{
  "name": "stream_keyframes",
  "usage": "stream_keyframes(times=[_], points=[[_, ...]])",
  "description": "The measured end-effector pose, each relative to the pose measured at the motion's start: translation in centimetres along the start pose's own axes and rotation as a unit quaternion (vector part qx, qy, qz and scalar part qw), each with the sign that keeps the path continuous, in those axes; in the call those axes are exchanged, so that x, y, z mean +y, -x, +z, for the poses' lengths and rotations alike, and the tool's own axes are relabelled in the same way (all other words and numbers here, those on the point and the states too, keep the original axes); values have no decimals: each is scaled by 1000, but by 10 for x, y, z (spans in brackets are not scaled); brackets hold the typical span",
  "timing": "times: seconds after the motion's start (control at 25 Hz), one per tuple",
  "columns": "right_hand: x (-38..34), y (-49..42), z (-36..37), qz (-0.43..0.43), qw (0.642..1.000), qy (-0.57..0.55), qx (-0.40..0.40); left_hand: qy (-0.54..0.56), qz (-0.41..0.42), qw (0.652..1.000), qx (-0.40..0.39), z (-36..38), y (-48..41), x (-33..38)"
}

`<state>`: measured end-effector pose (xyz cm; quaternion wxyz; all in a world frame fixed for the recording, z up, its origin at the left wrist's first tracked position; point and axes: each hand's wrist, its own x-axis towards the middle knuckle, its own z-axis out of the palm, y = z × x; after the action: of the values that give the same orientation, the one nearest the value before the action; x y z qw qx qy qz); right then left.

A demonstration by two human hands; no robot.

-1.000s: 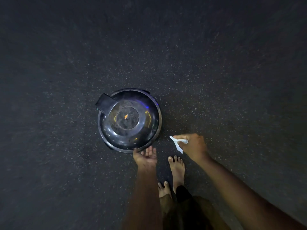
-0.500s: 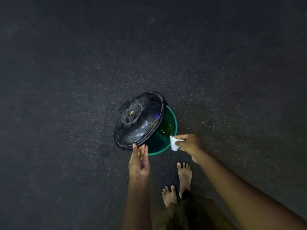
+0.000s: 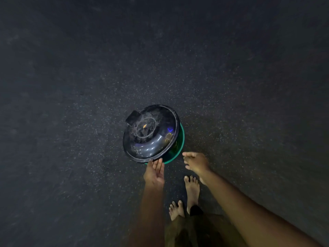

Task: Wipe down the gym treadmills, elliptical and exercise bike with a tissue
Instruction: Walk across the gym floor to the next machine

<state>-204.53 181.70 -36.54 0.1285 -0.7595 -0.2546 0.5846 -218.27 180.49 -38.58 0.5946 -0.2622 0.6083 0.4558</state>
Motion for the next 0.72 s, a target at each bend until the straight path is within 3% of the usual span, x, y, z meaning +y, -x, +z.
stream_keyframes(times=[0.16, 0.2, 0.24, 0.36, 0.48, 0.64, 0.72], points=[[20, 34, -16, -31, 999, 32, 17, -183, 6, 983, -36, -10, 17, -13], [24, 47, -23, -45, 998, 42, 22, -278, 41, 959, -34, -12, 31, -17], [28, 61, -30, -59, 996, 57, 29, -392, 98, 914, -38, -15, 49, -21], [43, 113, -65, -85, 991, 90, 43, -670, 261, 683, -127, -22, 108, -42], [65, 163, -115, -96, 985, 119, 85, -791, 312, 476, -222, -19, 144, -71], [126, 231, -207, -75, 976, 104, 176, -861, 334, 244, -296, 13, 208, -141], [168, 263, -252, -48, 975, 76, 203, -865, 345, 149, -332, 29, 247, -192]])
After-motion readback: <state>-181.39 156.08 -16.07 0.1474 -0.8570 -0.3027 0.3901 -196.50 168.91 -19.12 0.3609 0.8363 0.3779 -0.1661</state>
